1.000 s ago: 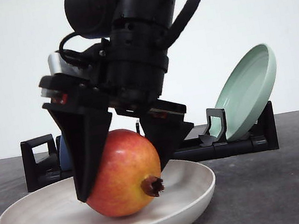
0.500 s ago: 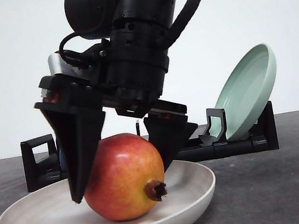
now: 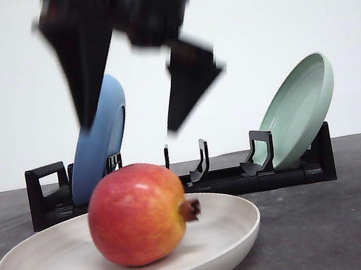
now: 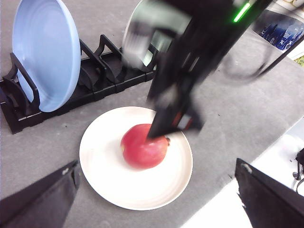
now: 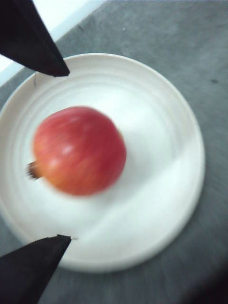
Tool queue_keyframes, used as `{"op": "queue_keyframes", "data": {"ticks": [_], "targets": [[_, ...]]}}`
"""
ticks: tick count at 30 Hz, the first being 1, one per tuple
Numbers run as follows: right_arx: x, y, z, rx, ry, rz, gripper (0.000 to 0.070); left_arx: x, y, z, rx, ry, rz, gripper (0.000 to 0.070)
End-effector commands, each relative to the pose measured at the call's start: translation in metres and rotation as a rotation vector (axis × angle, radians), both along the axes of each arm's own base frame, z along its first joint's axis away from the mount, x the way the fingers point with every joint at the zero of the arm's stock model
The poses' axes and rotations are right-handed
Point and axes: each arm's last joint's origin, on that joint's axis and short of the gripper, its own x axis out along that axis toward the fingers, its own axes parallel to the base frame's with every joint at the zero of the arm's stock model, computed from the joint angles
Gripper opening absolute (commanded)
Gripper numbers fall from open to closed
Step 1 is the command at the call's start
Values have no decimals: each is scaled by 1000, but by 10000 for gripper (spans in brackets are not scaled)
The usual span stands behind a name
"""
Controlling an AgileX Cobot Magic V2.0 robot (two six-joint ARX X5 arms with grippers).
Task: Place pomegranate in white plate
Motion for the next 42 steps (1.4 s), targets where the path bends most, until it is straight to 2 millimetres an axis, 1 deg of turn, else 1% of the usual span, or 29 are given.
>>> {"op": "queue_keyframes", "data": {"ticks": [1, 4, 9, 11, 13, 16, 19, 24, 27, 30, 35, 36, 37, 38, 39, 40, 41, 42], "targets": [[-6, -4, 20, -3, -48, 24, 700, 0, -1, 2, -1, -12, -13, 631], [-18, -24, 46, 13, -91, 14, 700, 0, -1, 2, -1, -11, -13, 631], [-47, -64, 86, 22, -157, -8, 700, 0, -1, 2, -3, -13, -12, 631], [-60, -82, 98, 44, -201, -24, 700, 0, -1, 2, -3, -13, -13, 631], [-74, -100, 103, 79, -236, -45, 700, 0, -1, 2, -3, -12, -13, 631], [-94, -127, 103, 128, -294, -105, 700, 0, -1, 3, -6, -13, -12, 631], [-112, -153, 95, 197, -359, -194, 700, 0, -2, 4, -21, -18, -12, 631], [-135, -183, 74, 401, -478, -264, 700, 0, -4, 8, -69, -33, -12, 631], [-143, -193, 61, 501, -530, -267, 700, 1, -4, 10, -86, -40, -13, 631], [-148, -199, 51, 579, -569, -266, 700, 1, -5, 11, -85, -59, -19, 631], [-151, -203, 51, 613, -595, -262, 700, 1, -5, 12, -78, -80, -26, 631], [-151, -203, 51, 613, -595, -262, 700, 1, -5, 12, -78, -81, -25, 625], [-151, -202, 51, 612, -595, -262, 700, 1, -5, 12, -78, -82, -21, 591], [-151, -202, 51, 609, -593, -262, 659, 1, -5, 12, -75, -86, -14, 467], [-151, -202, 50, 605, -590, -261, 532, 1, -5, 12, -69, -91, -9, 248], [-151, -202, 50, 600, -588, -257, 275, 2, -4, 11, -58, -99, -8, 54], [-150, -202, 49, 591, -589, -249, 66, 2, -4, 12, -51, -108, 3, 7], [-150, -201, 49, 585, -591, -244, 29, 2, -4, 12, -49, -115, 16, 5]]}}
